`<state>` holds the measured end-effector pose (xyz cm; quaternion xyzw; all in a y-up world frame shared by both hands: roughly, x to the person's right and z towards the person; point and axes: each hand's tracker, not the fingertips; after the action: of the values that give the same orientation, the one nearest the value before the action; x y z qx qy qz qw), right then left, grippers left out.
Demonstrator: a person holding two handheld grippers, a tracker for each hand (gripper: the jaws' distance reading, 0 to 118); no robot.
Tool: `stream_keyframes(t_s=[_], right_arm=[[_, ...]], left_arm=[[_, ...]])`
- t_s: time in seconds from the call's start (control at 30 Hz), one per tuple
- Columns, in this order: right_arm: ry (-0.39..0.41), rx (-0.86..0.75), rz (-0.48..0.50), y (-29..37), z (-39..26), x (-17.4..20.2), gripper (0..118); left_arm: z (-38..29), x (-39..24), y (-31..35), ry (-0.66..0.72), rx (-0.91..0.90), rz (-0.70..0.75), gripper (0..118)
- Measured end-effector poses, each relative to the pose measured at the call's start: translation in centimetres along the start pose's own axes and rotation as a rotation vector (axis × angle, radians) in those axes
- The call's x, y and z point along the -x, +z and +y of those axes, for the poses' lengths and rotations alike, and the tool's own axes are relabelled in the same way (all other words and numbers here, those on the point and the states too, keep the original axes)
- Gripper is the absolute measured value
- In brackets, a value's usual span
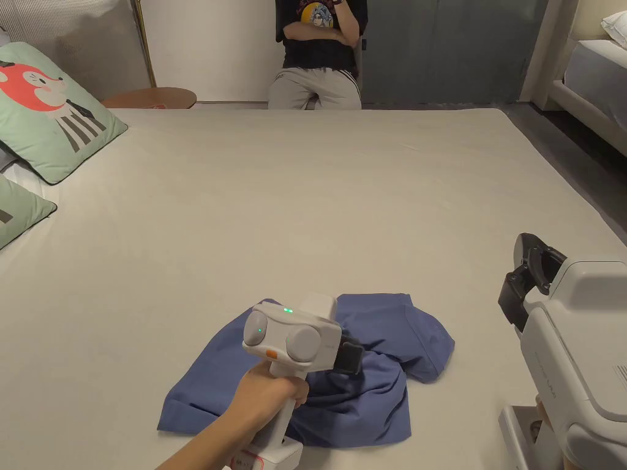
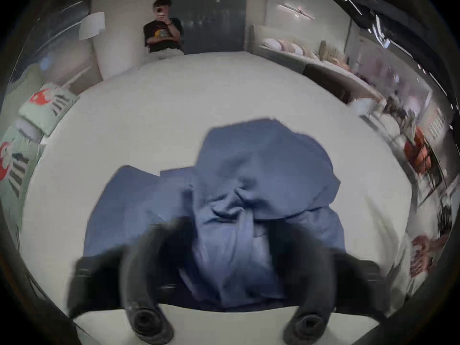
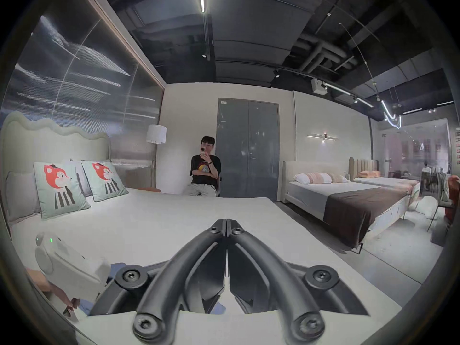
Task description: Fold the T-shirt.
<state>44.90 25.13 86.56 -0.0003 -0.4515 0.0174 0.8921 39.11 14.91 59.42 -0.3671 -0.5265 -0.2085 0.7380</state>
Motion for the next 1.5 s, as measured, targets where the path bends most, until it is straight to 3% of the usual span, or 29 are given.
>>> stream_keyframes(t_s=[0.03, 0.07, 0.2, 0.63, 0.67, 0.77, 0.8, 0.83, 0.87, 0.9, 1.13, 1.5], right_arm=[[-0.002, -0.004, 0.0, 0.0, 0.2, 0.1, 0], [-0.003, -0.007, -0.001, 0.0, 0.3, 0.2, 0], [-0.012, -0.024, -0.001, 0.2, 1.1, 0.5, 0], [0.003, -0.081, 0.028, 0.7, 3.0, 2.1, 0], [0.003, -0.082, 0.032, 0.6, 3.0, 2.2, 0], [0.008, -0.084, 0.04, 0.6, 2.9, 2.5, 0], [0.008, -0.083, 0.042, 0.5, 2.9, 2.6, 0], [0.008, -0.083, 0.044, 0.5, 2.9, 2.7, 0], [0.007, -0.082, 0.044, 0.4, 2.8, 2.7, 0], [0.004, -0.081, 0.047, 0.4, 2.7, 2.8, 0], [-0.001, -0.077, 0.057, 0.3, 2.6, 3.1, 0], [0.006, -0.054, 0.07, -0.1, 1.9, 3.4, 0]], left_arm=[[0.4, 0.1, 0.9, 0.006, -0.026, 0.007, 104], [0.7, 0.3, 2.2, 0.014, -0.06, 0.002, 110], [2.0, 1.5, 6.4, -0.011, -0.244, 0.042, 108], [-0.5, 7.0, 17.0, 0.003, -0.801, 0.376, 106], [-0.8, 7.5, 17.4, -0.001, -0.822, 0.401, 98], [-1.7, 8.2, 18.3, -0.03, -0.867, 0.444, 46], [-1.8, 8.4, 18.4, -0.03, -0.865, 0.458, 38], [-1.8, 8.6, 18.4, -0.032, -0.857, 0.457, 38], [-1.8, 9.0, 18.5, -0.033, -0.85, 0.447, 7], [-1.9, 9.1, 18.5, -0.025, -0.845, 0.429, 0], [-1.4, 9.9, 18.0, 0.008, -0.782, 0.394, 0], [-3.2, 13.3, 11.8, 0.148, -0.268, 0.21, 0]])
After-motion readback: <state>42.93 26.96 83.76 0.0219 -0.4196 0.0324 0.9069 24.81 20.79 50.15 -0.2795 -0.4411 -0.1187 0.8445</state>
